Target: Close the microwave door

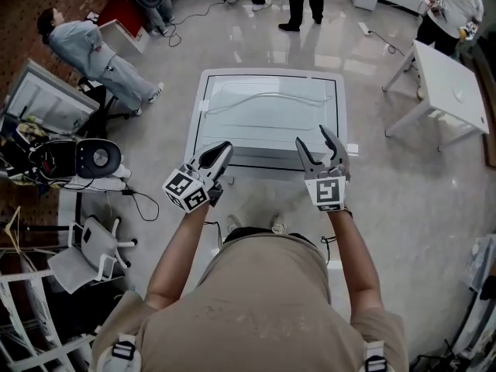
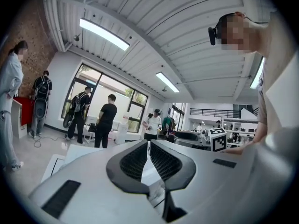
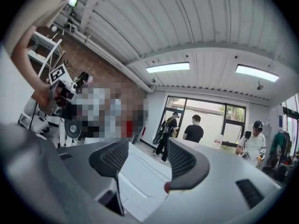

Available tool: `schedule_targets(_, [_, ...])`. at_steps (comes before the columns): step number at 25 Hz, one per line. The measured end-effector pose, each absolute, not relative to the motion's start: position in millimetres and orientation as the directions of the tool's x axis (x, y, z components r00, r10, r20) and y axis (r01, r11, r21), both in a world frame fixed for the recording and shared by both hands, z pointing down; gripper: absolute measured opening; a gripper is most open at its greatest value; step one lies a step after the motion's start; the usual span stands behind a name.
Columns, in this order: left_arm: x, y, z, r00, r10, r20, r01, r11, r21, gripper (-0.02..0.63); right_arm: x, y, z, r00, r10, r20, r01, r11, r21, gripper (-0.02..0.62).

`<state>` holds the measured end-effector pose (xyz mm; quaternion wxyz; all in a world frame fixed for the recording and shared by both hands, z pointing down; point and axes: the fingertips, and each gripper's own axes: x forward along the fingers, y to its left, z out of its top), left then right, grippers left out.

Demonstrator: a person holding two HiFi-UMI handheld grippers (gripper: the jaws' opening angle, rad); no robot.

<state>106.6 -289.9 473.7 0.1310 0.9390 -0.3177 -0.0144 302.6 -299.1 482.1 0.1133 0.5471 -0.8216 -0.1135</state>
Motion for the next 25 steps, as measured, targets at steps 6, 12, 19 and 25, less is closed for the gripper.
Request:
schedule_targets(6, [101,-304,413,0.788,-0.613,-0.058,-0.594,-0.782,0.187,0.008,313,-282,415,-0.42,-0.905,-0.067,-0.895,0.401,0.195,0.265])
schedule_targets(12, [99,-300,398,0.788,-0.612,-0.067,-0.599,-0.787,0.149,0.008,327,-253,397,-0.407,-0.906,-0.115,-0.906,0.385,0.176,0.238])
schedule_targets(19, [89,-292,430,0.786,-0.616,-0.051,-0.596,-0.778,0.201,0.008,345,-242,418,-0.356,-0.931,-0.076,-0.93,0.346,0.122,0.224])
schedule_targets(25, [91,-282,446,0.788,-0.615,-0.026,-0.596,-0.773,0.216,0.008,349,-236,431,-0.341,-0.939,-0.054,-0.937,0.335,0.097,0.216])
